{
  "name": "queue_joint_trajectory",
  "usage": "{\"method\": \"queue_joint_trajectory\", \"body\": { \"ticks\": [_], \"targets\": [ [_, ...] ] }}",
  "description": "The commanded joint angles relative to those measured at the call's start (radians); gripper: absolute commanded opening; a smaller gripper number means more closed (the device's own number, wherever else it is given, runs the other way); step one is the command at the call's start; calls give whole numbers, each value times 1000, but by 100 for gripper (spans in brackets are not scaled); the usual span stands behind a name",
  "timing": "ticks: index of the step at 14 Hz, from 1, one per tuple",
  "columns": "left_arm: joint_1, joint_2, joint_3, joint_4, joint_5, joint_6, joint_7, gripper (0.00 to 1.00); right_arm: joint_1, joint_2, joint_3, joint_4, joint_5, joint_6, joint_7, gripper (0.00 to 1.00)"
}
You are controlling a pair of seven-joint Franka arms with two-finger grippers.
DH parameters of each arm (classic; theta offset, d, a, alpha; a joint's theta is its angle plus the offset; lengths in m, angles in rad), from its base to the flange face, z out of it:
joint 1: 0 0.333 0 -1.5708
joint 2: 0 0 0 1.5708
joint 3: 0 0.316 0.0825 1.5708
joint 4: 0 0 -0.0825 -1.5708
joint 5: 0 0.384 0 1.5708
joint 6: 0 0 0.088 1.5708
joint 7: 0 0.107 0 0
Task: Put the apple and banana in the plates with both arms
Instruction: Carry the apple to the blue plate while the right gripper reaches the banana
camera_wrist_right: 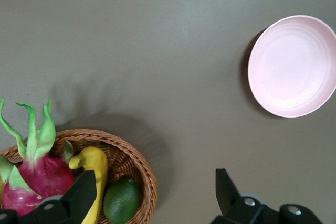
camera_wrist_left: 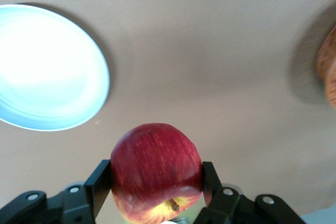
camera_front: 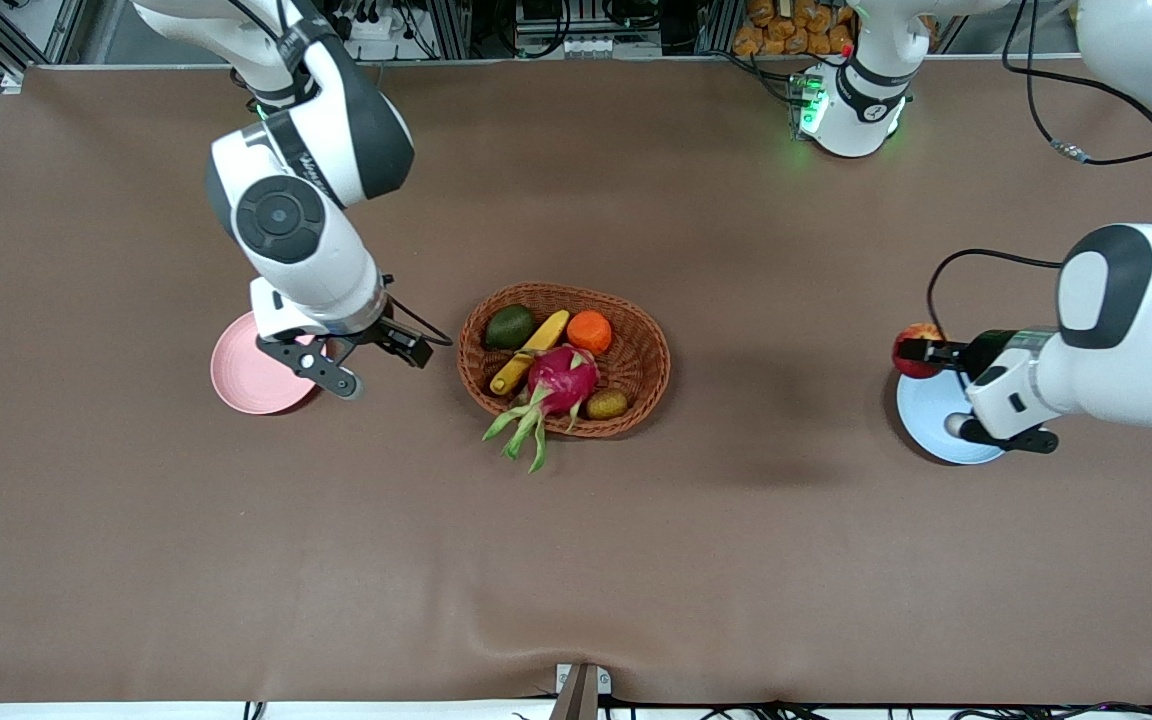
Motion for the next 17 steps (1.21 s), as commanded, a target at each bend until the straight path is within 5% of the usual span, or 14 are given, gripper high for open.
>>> {"method": "queue_joint_trajectory", "body": {
  "ticks": [1, 7, 17],
  "targets": [
    [136, -26, -16, -103, 16, 92, 201, 11, 27, 41, -8, 45, -21, -1, 59, 100],
    [285, 92, -20, -159, 3, 222, 378, 10, 61, 102, -9, 67, -68, 62, 168, 100],
    [247, 201, -20, -128, -27, 359, 363, 10, 130, 307, -9, 171, -103, 202, 368, 95]
  ]
}}
